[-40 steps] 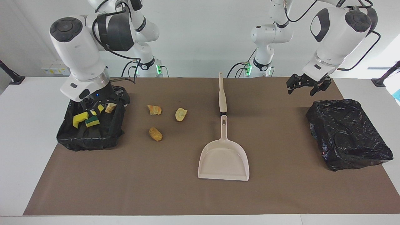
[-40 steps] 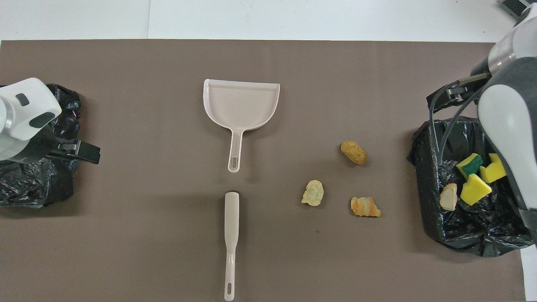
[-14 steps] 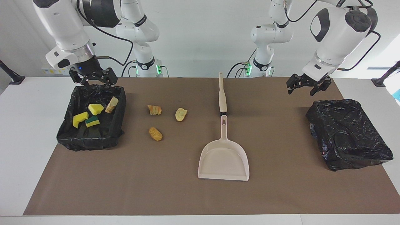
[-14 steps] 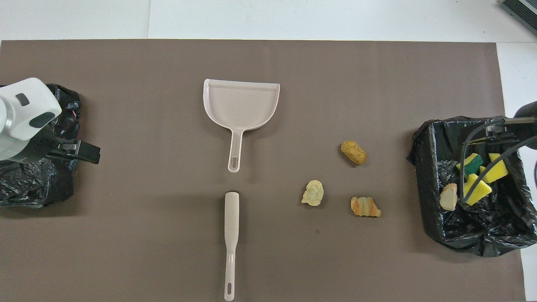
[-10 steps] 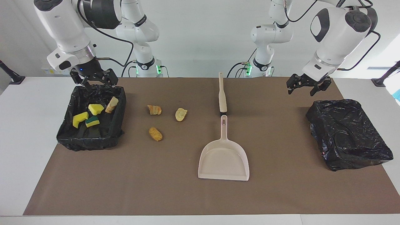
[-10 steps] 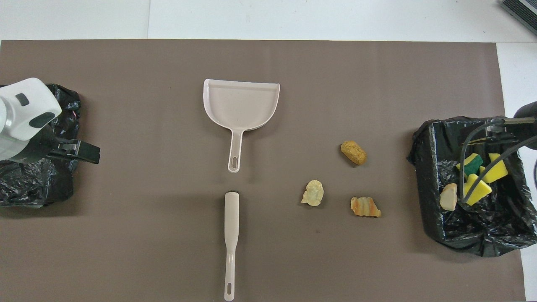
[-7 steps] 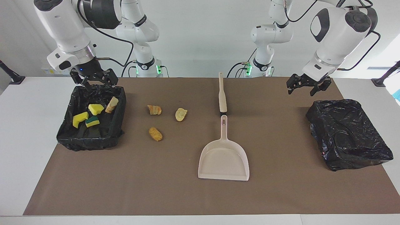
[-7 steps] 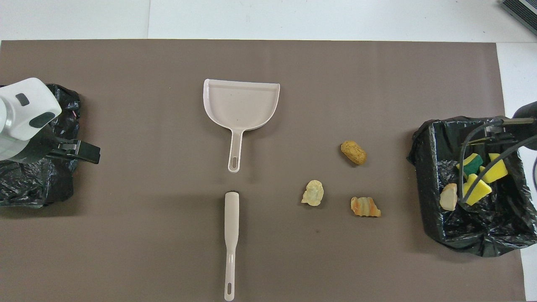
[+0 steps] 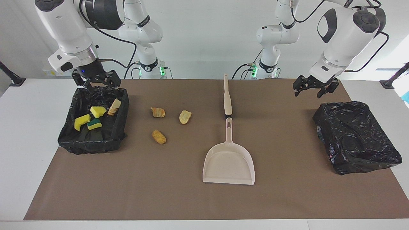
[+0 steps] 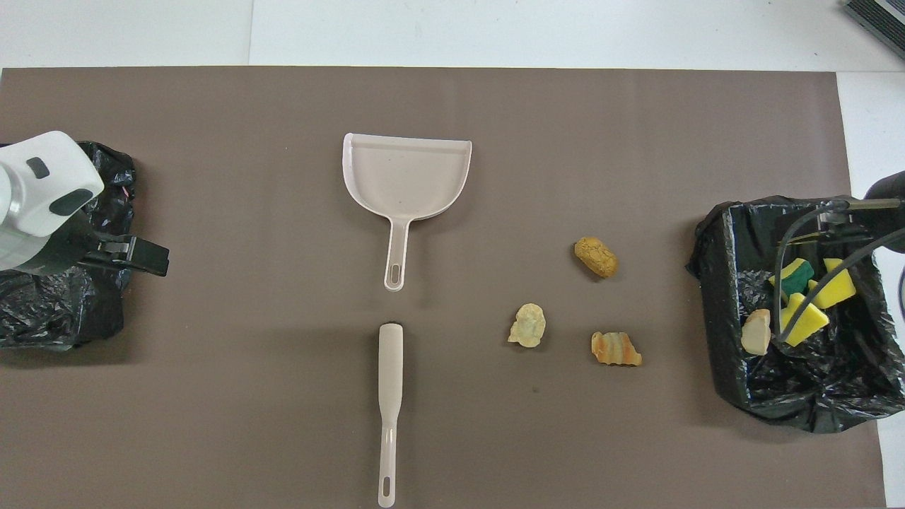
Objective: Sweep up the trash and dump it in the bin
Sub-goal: 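Move the right gripper to the brush handle and grasp it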
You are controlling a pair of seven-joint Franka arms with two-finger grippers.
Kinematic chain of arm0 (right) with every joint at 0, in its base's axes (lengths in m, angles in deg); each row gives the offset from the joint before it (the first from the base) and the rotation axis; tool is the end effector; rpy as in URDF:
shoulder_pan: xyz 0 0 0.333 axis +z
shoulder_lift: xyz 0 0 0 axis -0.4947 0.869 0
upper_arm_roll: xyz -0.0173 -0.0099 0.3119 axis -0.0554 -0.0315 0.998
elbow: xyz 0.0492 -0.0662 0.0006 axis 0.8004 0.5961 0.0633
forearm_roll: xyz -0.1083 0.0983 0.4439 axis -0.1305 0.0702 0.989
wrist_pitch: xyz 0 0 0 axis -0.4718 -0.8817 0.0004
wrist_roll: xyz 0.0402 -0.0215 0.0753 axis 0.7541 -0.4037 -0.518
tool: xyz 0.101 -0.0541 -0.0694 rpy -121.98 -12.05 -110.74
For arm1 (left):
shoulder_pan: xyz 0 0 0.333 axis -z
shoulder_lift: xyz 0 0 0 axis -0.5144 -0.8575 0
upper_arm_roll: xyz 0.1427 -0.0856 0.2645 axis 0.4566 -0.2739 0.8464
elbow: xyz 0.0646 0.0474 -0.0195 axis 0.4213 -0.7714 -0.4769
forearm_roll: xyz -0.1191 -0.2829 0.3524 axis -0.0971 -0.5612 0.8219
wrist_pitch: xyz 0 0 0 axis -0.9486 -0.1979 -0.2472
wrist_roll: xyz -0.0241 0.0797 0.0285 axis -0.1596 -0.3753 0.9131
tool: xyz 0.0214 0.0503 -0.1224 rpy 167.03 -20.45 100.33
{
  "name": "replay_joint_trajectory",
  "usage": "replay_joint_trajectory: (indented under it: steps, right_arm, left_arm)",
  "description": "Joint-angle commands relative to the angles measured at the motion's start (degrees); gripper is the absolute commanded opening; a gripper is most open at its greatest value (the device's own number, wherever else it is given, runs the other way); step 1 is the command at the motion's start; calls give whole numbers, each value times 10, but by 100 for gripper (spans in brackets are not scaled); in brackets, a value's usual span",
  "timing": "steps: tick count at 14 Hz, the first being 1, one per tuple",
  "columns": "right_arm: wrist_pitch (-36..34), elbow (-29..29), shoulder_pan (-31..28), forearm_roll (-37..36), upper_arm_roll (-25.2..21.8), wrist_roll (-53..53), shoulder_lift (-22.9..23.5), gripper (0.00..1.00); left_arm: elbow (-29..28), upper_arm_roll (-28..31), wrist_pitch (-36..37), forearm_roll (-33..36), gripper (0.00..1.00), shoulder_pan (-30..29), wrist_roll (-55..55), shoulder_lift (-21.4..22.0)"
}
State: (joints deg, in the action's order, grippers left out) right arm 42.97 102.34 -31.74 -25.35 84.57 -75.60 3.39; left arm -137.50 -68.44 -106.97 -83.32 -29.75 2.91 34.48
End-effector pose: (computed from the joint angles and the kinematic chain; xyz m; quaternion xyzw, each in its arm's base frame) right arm 0.6307 -0.0055 0.5532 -0.9999 0.0071 0.0136 0.0006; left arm 0.6112 -0.0670 0.5193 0.9960 -0.0813 -0.0374 0.0039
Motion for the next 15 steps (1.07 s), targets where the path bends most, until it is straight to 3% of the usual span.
replay_joint_trajectory:
  steps: [1, 5, 12, 15]
  right_arm:
    - [13, 21, 55, 25, 5, 34, 2, 100]
    - [26, 97, 158, 36, 7, 186, -23, 100]
    - [156, 203, 363, 38, 8, 452, -28, 100]
    - [185, 228, 425, 64, 9, 501, -27, 100]
  left_arm:
    - [14, -5, 13, 9, 100, -6, -2, -5]
    - [14, -5, 13, 10, 100, -6, -2, -5]
    - [14, -5, 12, 10, 100, -6, -2, -5]
    - [14, -5, 12, 9, 100, -6, -2, -5]
